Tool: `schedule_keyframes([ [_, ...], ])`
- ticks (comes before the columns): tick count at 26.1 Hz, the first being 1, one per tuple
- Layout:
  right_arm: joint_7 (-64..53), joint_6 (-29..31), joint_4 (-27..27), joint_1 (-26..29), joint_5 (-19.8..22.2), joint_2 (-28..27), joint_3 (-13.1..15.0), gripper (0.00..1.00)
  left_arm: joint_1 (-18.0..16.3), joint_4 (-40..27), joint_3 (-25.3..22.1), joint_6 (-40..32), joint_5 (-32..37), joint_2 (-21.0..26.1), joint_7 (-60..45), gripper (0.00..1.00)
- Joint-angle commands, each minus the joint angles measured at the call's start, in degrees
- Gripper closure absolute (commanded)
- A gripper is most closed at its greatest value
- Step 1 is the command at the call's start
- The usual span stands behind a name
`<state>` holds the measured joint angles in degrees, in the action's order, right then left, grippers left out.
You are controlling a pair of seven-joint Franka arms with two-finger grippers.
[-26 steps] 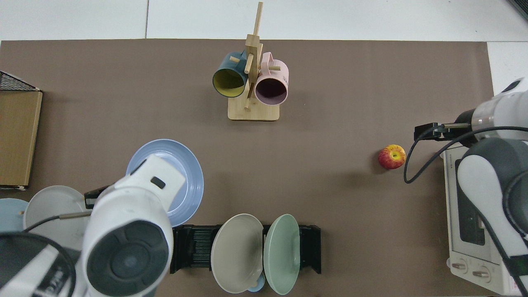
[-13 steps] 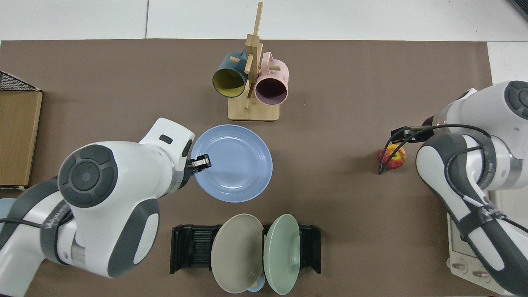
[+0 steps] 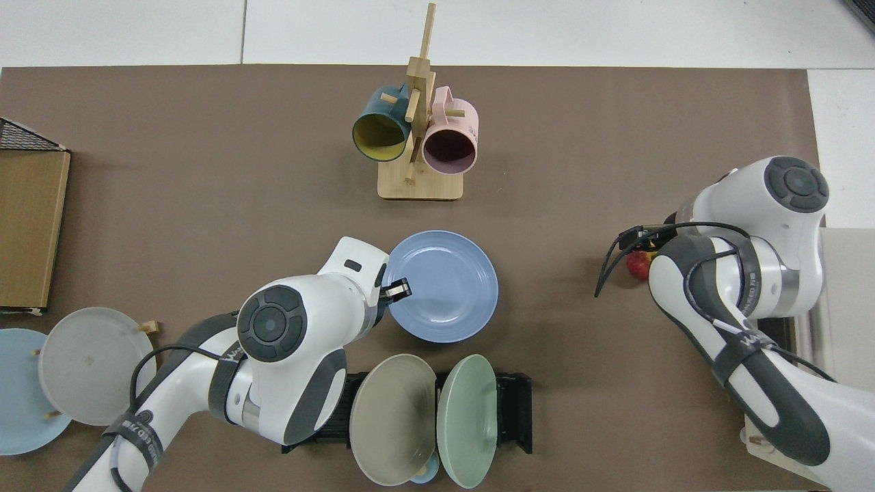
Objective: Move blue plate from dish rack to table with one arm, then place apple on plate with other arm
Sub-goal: 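Lower the plate with the left gripper while the right gripper grasps the apple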
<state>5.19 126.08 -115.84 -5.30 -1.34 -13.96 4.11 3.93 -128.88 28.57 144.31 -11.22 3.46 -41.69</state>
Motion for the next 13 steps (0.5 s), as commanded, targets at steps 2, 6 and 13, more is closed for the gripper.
schedule_keyframes([
  [2,0.96,3.64,-2.02,0.29,1.25,-1.16,-0.16,0.0,0.64,-2.34,-0.71,3.0,0.23,0.06,0.37,1.0],
  [6,0.7,4.71,-2.82,0.29,1.25,-1.86,-0.16,0.07,-0.41,-2.87,-1.58,2.82,0.94,0.23,4.24,1.0],
  [13,0.52,3.65,-2.03,0.2,1.25,-1.78,-0.16,1.0,-0.77,-3.57,-2.38,2.91,1.02,0.41,6.7,1.0],
])
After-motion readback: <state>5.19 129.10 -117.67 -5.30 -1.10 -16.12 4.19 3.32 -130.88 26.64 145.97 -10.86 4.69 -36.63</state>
